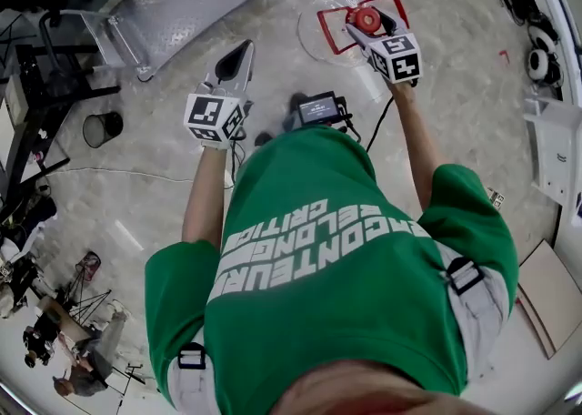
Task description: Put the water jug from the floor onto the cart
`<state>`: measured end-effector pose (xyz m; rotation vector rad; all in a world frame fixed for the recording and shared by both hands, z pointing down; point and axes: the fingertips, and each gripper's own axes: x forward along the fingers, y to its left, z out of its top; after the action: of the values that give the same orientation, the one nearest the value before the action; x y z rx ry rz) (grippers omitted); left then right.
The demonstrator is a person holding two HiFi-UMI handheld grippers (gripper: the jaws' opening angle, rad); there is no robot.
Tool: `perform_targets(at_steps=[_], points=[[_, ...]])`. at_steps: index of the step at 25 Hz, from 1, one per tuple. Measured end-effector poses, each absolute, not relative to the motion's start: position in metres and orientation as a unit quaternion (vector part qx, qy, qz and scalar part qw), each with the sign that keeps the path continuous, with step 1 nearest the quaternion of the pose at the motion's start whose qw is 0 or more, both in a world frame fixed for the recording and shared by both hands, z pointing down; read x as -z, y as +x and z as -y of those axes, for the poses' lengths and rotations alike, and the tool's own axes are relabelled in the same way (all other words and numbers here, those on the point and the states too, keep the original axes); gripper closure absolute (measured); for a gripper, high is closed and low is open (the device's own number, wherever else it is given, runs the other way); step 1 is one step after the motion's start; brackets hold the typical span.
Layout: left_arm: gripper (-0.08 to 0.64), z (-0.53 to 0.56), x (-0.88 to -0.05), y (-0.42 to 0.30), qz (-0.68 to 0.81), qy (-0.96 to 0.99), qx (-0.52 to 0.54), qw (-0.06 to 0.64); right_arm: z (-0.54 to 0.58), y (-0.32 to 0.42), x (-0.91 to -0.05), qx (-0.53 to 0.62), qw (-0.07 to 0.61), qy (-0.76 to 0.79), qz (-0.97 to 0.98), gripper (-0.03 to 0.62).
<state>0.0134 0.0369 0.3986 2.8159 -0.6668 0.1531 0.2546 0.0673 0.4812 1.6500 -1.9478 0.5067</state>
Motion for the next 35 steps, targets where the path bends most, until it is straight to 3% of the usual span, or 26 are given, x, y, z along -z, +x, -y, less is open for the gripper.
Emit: perform_targets(at_steps=[22, 35], points=[[0.543, 0.032, -0.406, -0.038, 0.389, 0.909, -0.030, 0.146, 0.077, 0.213, -0.506, -0.155, 0.306, 0.481, 0.807, 0.291], [0.543, 0.128, -0.419, -0.082, 0.380, 0.912, -0.013, 0.155, 0.166, 0.150, -0.506, -0.140, 0.312, 0.449, 0.826, 0.291]])
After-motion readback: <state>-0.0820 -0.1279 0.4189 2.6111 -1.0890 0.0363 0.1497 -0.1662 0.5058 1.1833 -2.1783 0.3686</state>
